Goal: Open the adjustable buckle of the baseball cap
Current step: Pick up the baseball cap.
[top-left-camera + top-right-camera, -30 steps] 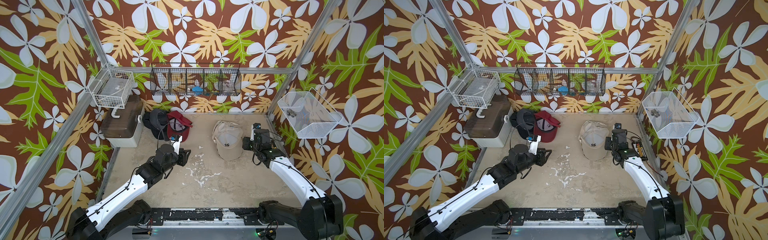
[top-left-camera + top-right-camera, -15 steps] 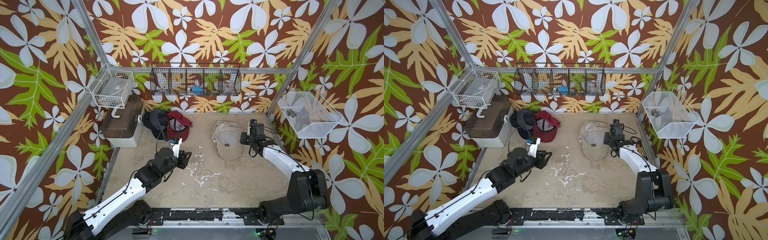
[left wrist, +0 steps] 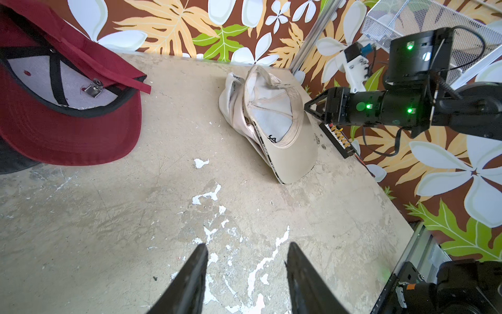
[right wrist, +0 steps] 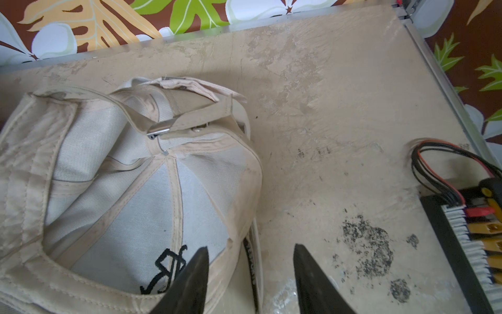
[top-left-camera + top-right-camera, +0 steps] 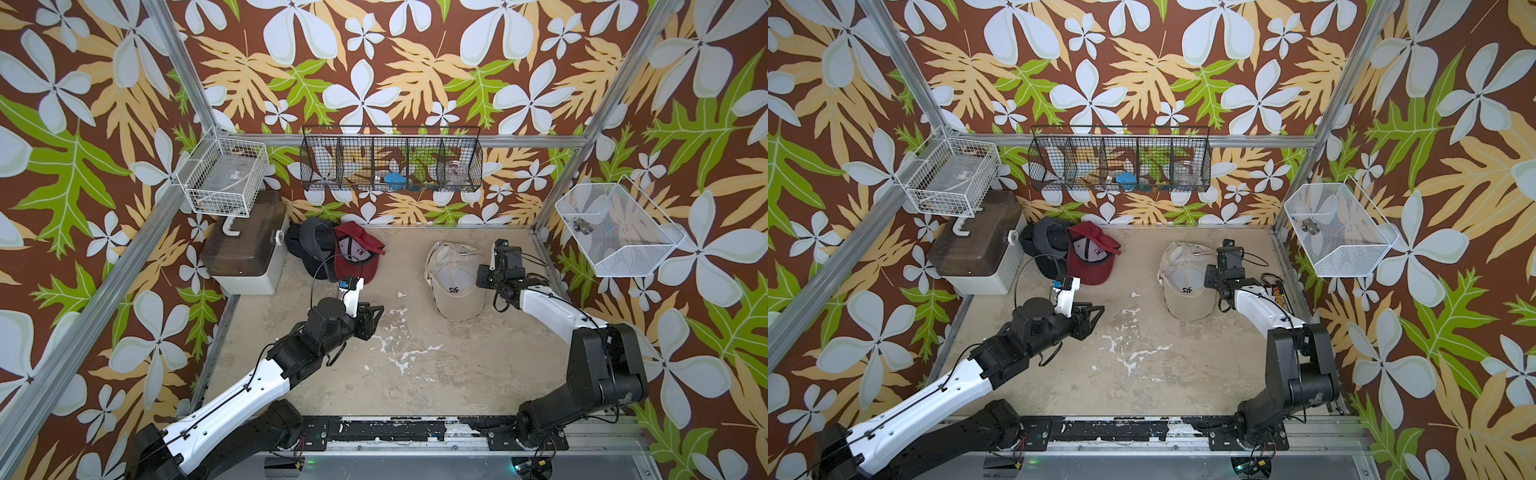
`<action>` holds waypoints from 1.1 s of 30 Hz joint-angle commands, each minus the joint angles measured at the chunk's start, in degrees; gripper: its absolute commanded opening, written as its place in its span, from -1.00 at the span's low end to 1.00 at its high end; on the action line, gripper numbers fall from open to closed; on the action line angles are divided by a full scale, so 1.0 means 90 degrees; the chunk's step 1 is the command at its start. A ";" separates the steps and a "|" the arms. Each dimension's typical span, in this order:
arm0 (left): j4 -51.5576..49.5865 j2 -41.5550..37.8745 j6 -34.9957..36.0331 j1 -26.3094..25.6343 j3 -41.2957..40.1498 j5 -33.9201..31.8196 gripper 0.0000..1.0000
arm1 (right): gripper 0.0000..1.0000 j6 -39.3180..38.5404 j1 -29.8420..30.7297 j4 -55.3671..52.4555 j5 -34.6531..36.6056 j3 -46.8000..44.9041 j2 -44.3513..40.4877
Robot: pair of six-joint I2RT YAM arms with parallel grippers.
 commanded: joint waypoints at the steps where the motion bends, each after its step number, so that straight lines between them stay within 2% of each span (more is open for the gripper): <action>1: 0.0148 -0.0062 -0.0059 -0.0011 -0.0020 0.0110 -0.01 | 0.02 0.0053 -0.0007 0.0093 -0.0064 0.0167 0.0140; 12: -0.0005 -0.0176 -0.0147 -0.0020 0.0097 0.0195 -0.01 | -0.12 -0.0142 -0.0016 -0.0043 -0.0232 0.0545 0.0373; 18: -0.0148 -0.0257 -0.0210 -0.0030 0.0135 0.0174 -0.01 | -0.32 -0.0138 -0.0051 0.0106 -0.0434 0.0406 0.0364; 24: -0.0282 -0.0437 -0.0177 -0.0030 0.0098 0.0048 -0.01 | -0.32 -0.0150 -0.0113 0.0143 -0.0441 0.0430 0.0441; 33: -0.0309 -0.0420 -0.0195 -0.0030 0.0116 0.0091 -0.01 | -0.25 -0.0228 -0.0230 -0.0037 -0.0056 0.0747 0.0418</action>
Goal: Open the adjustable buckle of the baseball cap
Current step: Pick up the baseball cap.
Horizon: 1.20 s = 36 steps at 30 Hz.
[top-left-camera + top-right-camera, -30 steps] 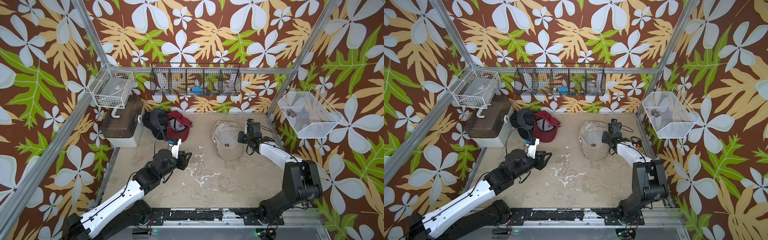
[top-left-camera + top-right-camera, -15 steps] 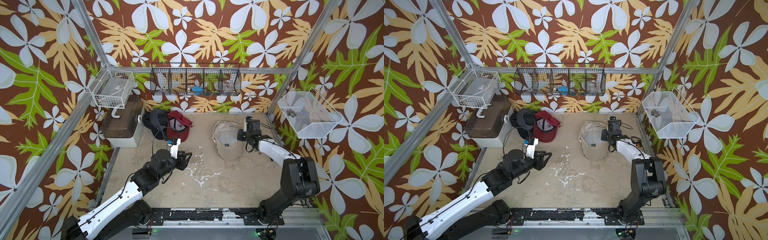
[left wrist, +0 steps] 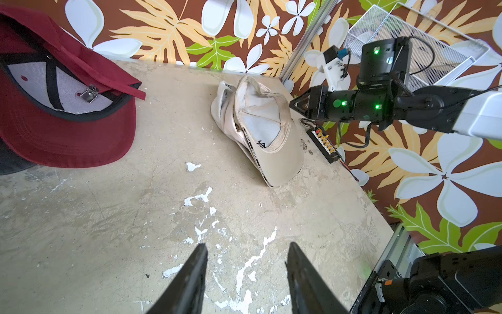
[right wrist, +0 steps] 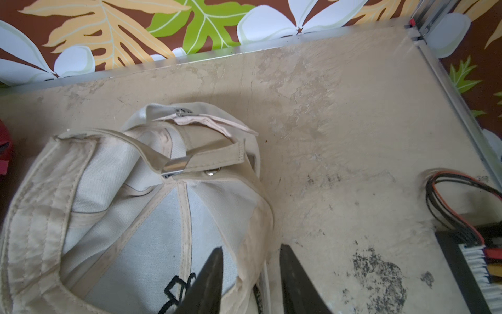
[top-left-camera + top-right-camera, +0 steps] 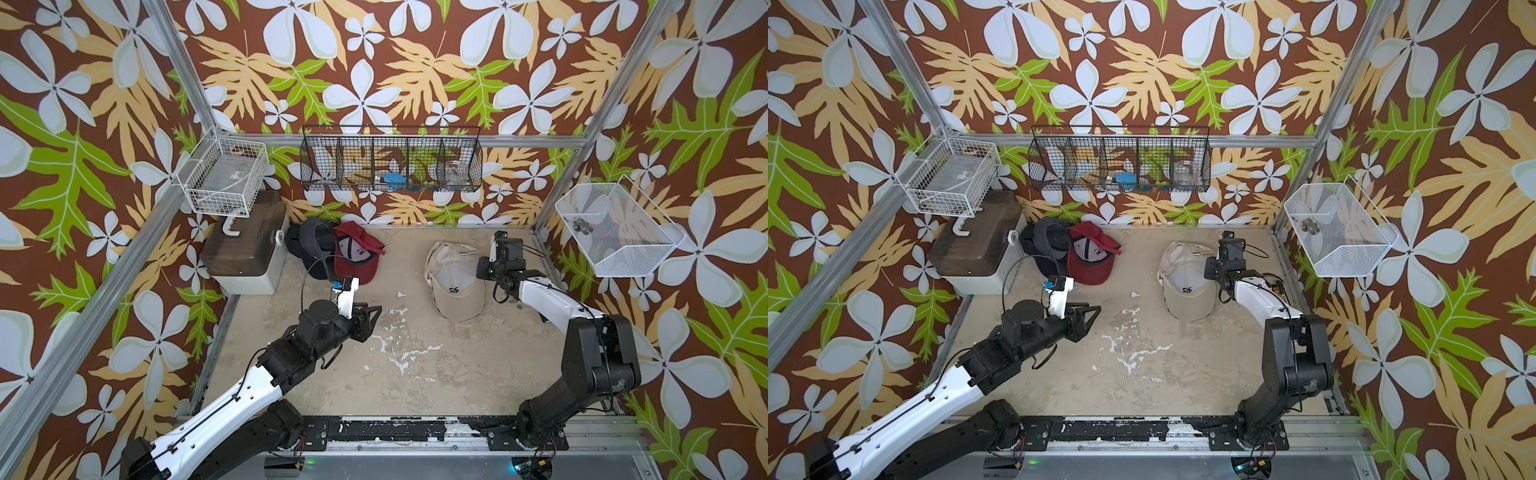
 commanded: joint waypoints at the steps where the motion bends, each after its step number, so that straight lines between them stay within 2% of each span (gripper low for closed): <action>1: 0.0012 -0.0015 -0.0033 -0.0013 0.0029 -0.0025 -0.01 | -0.25 -0.0069 -0.0052 -0.0108 0.0217 0.0201 0.0082; 21: 0.0090 -0.0254 -0.0218 -0.0042 -0.0193 0.0133 -0.01 | -0.25 -0.0109 -0.0120 -0.0065 0.0103 0.0803 0.1160; 24: 0.0101 -0.0262 -0.0221 -0.0042 -0.0227 0.0155 0.00 | -0.39 -0.0118 -0.0120 -0.0017 0.0013 0.0834 0.1177; 28: 0.0119 -0.0264 -0.0230 -0.0052 -0.0255 0.0152 0.00 | -0.85 -0.0207 -0.0119 -0.0006 -0.0232 0.0863 0.1179; 30: 0.0119 -0.0273 -0.0226 -0.0047 -0.0254 0.0150 0.00 | -0.96 -0.0209 -0.0120 -0.0009 -0.0361 0.0857 0.1156; 36: 0.0093 -0.0330 -0.0260 -0.0052 -0.0255 0.0104 0.00 | -1.00 -0.0111 -0.0028 0.0056 -0.0966 0.0734 0.0830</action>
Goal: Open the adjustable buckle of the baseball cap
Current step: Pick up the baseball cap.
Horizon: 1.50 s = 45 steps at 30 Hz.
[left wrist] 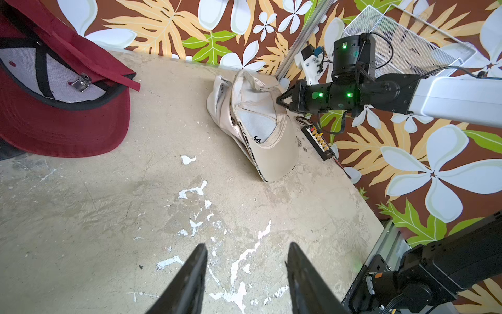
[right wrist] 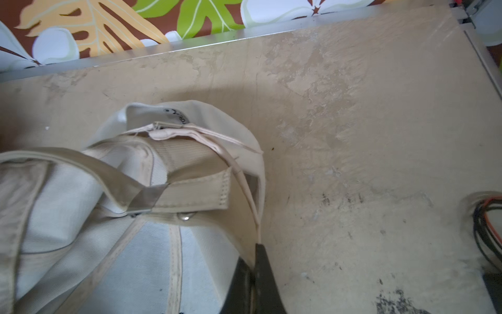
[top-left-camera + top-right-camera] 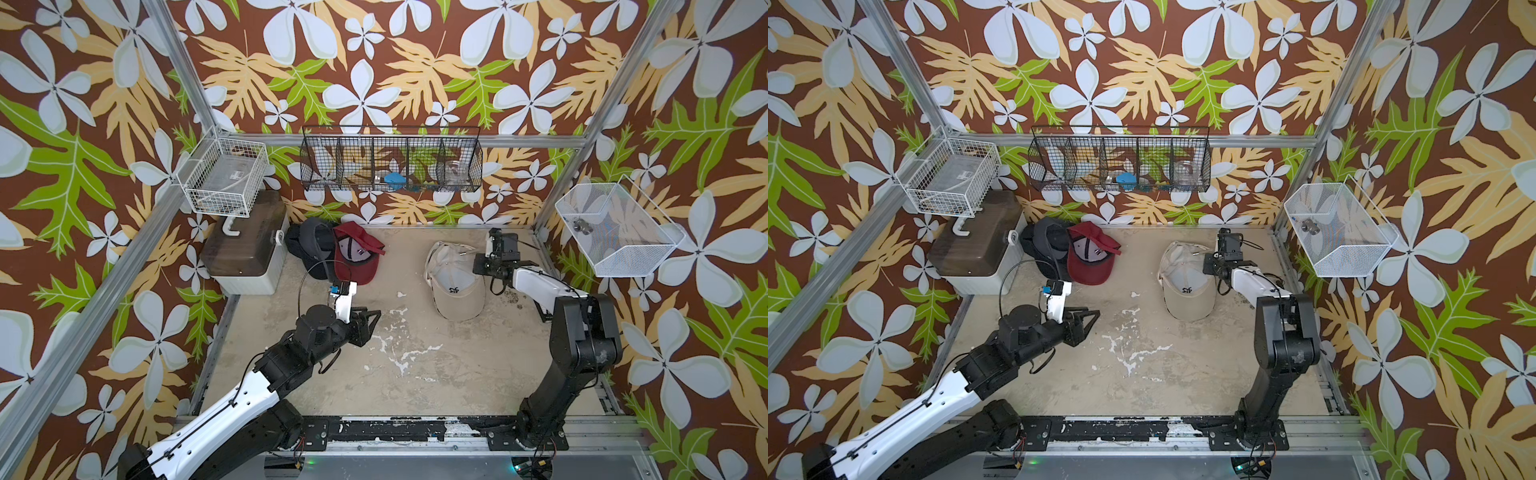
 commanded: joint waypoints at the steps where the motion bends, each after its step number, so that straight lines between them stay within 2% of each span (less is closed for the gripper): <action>1: 0.0068 -0.0036 -0.0068 -0.0011 -0.0004 0.0002 0.00 | -1.00 -0.0021 0.0136 0.0072 -0.0344 0.0035 -0.0212; 8: -0.0056 -0.0049 -0.0097 -0.0064 0.0272 -0.0015 0.03 | -1.00 -0.0274 0.0652 -0.0408 0.0288 0.0152 -0.1153; 13: -0.0130 -0.0005 -0.0131 -0.0209 0.0544 -0.0075 0.06 | -1.00 -0.0230 0.0687 -0.0508 0.0245 0.0044 -0.2122; 25: -0.0286 0.0688 0.0093 -0.1249 0.1452 -0.0957 0.10 | -1.00 -0.0143 0.1067 -0.0901 0.0136 -0.0196 -0.3986; 37: -0.0333 0.0760 0.0110 -0.1506 0.1757 -0.1099 0.11 | -1.00 0.0145 0.1579 -0.0656 -0.0835 -0.1329 -0.5458; 45: -0.0285 0.1097 0.0154 -0.1772 0.2071 -0.1130 0.11 | -1.00 0.0358 0.2089 -0.0472 -0.1099 -0.1907 -0.5826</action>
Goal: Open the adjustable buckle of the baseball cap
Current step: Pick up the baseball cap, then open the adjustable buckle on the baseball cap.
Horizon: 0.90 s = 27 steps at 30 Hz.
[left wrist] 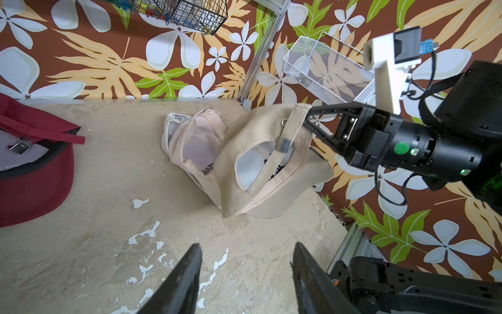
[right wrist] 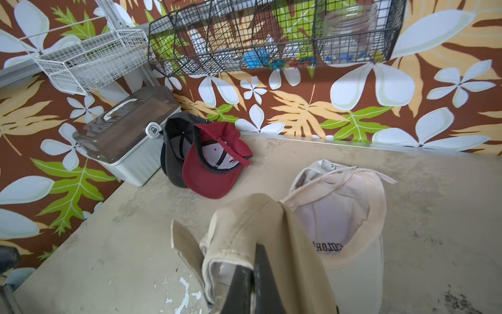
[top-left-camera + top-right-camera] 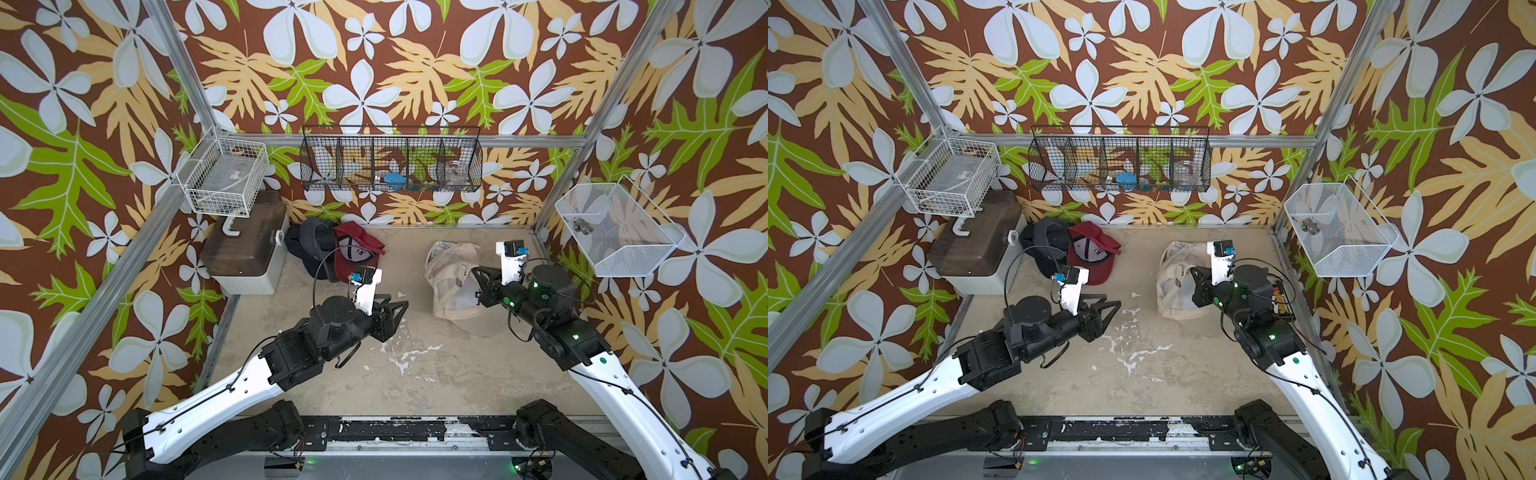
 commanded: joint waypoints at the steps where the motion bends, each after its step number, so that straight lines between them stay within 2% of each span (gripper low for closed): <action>1: 0.0071 0.0136 0.0103 -0.0157 0.0152 -0.0084 0.11 | -1.00 0.0208 0.0221 0.0434 -0.0227 -0.0179 -0.0098; 11: 0.0226 0.0567 0.0230 -0.0459 0.0448 -0.0238 0.11 | -1.00 0.0345 0.1118 0.0684 0.0128 -0.0521 -0.0150; 27: 0.0383 0.0908 0.0255 -0.0599 0.0595 -0.0253 0.11 | -1.00 0.0467 0.1914 0.0927 0.0505 -0.0668 -0.0025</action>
